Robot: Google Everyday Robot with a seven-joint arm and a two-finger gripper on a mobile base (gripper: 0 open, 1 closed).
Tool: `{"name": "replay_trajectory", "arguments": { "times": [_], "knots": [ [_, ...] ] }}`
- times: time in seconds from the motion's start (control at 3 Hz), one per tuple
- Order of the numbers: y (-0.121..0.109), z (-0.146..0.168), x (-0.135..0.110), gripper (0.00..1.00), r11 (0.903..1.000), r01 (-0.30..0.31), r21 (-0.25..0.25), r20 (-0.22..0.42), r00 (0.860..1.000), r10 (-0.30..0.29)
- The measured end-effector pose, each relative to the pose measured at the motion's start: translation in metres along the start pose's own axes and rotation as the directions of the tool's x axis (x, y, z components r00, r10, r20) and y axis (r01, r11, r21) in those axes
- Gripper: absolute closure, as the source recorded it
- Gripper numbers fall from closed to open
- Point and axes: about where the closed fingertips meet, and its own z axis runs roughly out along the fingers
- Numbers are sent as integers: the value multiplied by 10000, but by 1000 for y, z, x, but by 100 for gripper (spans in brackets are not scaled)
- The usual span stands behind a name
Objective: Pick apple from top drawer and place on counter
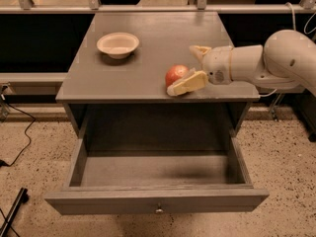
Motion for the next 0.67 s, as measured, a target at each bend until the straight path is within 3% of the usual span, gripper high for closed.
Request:
{"name": "replay_trajectory", "arguments": {
  "times": [0.33,0.67],
  "knots": [
    [1,-44,-27,0,9922,1240,151,1230,9845,-1249],
    [2,-50,-30,0,9783,2050,307,1276,9699,-2073]
  ]
}}
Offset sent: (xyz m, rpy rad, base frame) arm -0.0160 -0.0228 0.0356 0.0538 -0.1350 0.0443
